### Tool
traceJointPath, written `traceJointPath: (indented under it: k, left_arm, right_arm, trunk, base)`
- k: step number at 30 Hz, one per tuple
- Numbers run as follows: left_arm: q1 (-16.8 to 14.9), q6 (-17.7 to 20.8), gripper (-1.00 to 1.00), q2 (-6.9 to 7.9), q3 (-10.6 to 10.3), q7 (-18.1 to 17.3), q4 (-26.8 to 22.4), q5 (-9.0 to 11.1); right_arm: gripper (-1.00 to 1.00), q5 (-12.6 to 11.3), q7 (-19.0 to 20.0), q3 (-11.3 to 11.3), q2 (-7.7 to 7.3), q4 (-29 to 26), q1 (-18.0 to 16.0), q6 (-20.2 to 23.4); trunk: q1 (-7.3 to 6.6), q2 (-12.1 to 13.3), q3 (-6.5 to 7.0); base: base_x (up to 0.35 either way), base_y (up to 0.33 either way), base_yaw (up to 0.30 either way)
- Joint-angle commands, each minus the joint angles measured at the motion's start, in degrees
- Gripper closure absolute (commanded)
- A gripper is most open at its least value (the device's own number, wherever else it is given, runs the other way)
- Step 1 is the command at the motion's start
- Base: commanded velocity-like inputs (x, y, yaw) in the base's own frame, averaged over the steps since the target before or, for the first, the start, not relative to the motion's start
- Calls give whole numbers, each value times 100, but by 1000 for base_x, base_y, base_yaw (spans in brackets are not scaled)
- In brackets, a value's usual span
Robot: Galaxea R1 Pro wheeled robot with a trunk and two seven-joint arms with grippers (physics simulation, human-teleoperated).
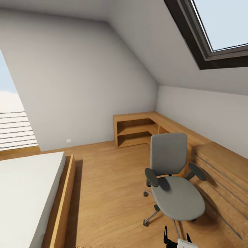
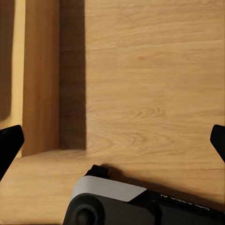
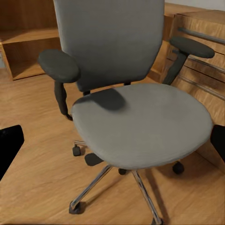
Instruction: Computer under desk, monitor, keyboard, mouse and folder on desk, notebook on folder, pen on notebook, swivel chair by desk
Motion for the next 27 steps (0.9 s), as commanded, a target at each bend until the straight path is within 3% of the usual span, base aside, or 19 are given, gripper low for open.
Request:
traceJointPath:
  k: [1, 27]
  left_arm:
    - [-9, -36, -100, 4, -48, 27, -7, 60]
    - [-9, -36, -100, 1, -48, 27, -2, 60]
  right_arm:
    - [-100, -44, -17, 52, -1, 2, -5, -17]
    - [-100, -35, 24, 111, -4, 11, -5, -9]
  trunk:
    - [3, -12, -19]
    - [3, -12, -202]
  base:
    - [0, 0, 190]
    - [0, 0, 177]
